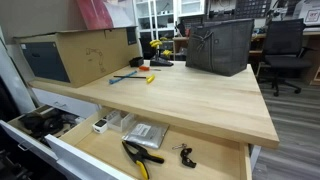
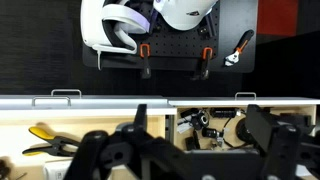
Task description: Close the topmost drawer completely
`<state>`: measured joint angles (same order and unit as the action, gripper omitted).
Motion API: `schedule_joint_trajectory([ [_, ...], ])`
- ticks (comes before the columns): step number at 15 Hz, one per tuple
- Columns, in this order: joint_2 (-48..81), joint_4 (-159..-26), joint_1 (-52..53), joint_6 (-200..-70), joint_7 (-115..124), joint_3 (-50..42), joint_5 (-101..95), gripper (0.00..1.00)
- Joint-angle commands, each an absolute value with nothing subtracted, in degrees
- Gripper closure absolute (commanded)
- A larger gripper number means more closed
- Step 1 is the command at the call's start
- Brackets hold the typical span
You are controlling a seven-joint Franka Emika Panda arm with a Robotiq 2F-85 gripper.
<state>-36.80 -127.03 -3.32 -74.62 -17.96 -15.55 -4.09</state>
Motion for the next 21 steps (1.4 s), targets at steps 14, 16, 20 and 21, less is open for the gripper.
schedule_joint_trajectory([
  [14, -35.99, -128.76, -5.17, -80.53, -16.78, -15.17, -4.80, 0.00],
  [16, -34.95, -129.38, -5.87, -82.71, -16.09, -15.27, -4.64, 0.00],
  [20, -32.36, -132.19, -7.34, -89.19, -14.26, -15.17, -4.96, 0.00],
  [21, -32.08, -133.49, -7.65, -92.55, -14.20, -15.18, -5.15, 0.00],
])
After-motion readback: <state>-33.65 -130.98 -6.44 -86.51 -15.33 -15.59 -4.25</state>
